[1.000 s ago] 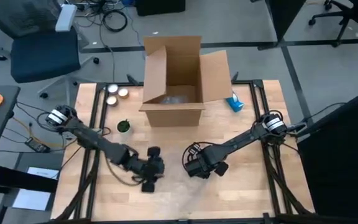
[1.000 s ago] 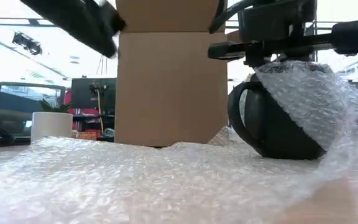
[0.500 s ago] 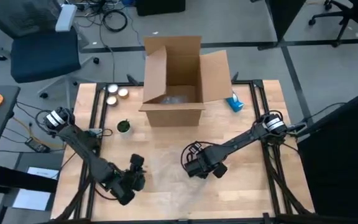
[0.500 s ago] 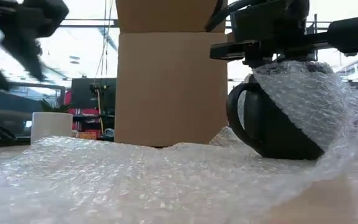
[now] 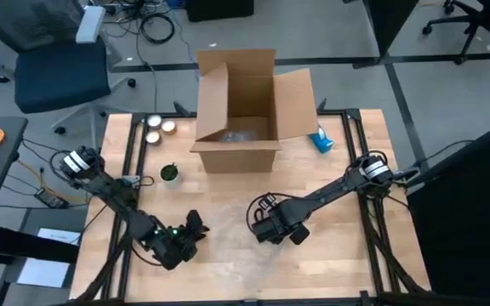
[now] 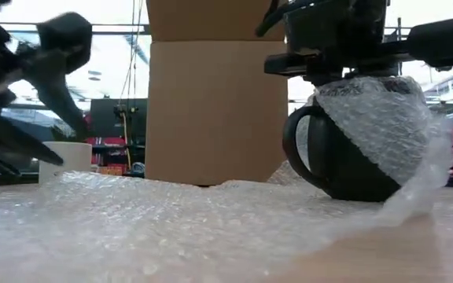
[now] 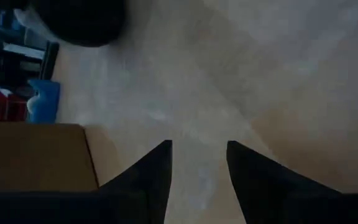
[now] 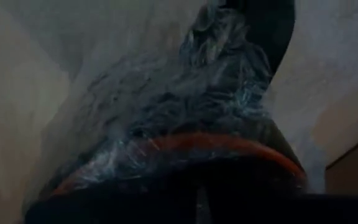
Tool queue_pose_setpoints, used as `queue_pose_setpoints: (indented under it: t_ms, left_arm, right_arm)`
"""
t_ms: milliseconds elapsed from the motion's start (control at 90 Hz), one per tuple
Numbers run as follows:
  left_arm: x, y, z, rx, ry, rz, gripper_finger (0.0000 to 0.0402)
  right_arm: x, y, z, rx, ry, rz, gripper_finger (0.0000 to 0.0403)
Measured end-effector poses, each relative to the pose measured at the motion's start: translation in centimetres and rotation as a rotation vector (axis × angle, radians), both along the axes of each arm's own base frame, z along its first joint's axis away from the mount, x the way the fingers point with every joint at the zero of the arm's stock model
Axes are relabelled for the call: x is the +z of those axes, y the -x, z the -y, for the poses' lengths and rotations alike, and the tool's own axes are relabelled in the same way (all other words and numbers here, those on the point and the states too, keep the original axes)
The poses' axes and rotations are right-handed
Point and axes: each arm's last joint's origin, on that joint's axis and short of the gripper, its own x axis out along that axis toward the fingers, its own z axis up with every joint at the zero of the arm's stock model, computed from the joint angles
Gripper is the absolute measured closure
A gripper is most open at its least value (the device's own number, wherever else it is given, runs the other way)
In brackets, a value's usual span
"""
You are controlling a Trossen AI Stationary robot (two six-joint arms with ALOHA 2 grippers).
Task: Wrap mug
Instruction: Wrap the black cup with the transparent bubble wrap
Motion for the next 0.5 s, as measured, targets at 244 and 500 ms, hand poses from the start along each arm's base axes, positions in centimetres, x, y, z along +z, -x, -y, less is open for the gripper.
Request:
queue_pose_setpoints:
  t_ms: [244, 500]
  left_arm:
    - [-1.2, 0.5, -1.1, -0.015, -0.021, -0.078, 0.0262]
    - [-2.7, -0.6, -1.4, -0.081, -0.218, -0.111, 0.0262]
  right_arm:
    - [0.0, -0.1, 0.0, 0.000, -0.003, 0.006, 0.0403]
    - [0.0, -0.1, 0.0, 0.001, 0.004, 0.012, 0.0403]
